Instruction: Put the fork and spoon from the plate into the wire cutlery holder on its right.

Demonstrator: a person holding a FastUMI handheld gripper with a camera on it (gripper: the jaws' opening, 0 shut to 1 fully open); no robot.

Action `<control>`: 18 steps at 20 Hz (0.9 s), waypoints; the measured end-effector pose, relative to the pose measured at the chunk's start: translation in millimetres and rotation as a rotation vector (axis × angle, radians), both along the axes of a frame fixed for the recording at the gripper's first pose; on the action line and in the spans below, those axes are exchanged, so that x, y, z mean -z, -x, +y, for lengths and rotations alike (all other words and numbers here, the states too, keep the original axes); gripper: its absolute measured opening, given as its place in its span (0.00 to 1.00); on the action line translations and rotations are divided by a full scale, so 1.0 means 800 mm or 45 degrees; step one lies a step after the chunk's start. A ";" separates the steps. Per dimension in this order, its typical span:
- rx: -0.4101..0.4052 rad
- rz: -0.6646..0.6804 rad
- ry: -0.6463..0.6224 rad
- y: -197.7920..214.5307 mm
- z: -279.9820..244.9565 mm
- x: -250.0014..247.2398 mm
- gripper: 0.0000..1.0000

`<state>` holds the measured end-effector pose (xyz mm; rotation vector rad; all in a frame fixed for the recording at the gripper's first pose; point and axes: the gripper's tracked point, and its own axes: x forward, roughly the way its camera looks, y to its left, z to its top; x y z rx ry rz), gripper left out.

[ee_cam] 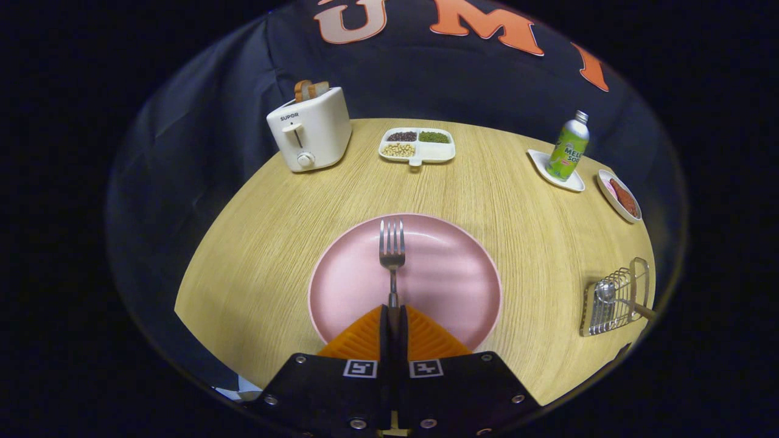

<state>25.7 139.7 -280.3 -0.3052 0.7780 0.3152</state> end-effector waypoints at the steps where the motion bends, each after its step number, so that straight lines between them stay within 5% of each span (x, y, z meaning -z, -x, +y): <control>1: 0.002 0.001 0.000 0.001 -0.008 -0.008 0.05; 18: 0.132 0.097 0.143 0.016 -0.210 -0.129 0.05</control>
